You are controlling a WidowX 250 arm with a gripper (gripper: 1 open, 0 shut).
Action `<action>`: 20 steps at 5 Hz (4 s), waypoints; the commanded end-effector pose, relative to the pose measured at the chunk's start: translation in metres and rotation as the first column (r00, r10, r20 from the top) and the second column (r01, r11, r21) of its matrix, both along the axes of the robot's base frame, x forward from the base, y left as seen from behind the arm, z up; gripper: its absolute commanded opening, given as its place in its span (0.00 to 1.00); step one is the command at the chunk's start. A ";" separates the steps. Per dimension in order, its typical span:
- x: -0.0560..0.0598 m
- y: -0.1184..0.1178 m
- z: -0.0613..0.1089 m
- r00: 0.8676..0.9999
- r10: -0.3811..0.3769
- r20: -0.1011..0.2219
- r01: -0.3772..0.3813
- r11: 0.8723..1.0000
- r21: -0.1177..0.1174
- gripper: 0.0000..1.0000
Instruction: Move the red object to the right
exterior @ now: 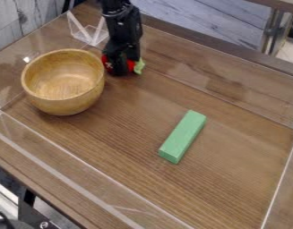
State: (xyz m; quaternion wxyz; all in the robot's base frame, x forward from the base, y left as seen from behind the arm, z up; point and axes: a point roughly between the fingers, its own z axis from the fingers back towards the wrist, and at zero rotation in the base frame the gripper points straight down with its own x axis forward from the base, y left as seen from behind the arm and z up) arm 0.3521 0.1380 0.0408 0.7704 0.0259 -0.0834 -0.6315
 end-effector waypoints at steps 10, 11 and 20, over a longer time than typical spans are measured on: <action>-0.040 -0.107 0.105 0.996 0.042 0.078 -0.039 0.998 -0.045 0.00; -0.046 -0.147 0.100 0.994 0.088 0.070 -0.084 0.995 -0.060 0.00; -0.069 -0.212 0.028 0.972 0.228 -0.054 -0.232 0.967 -0.102 1.00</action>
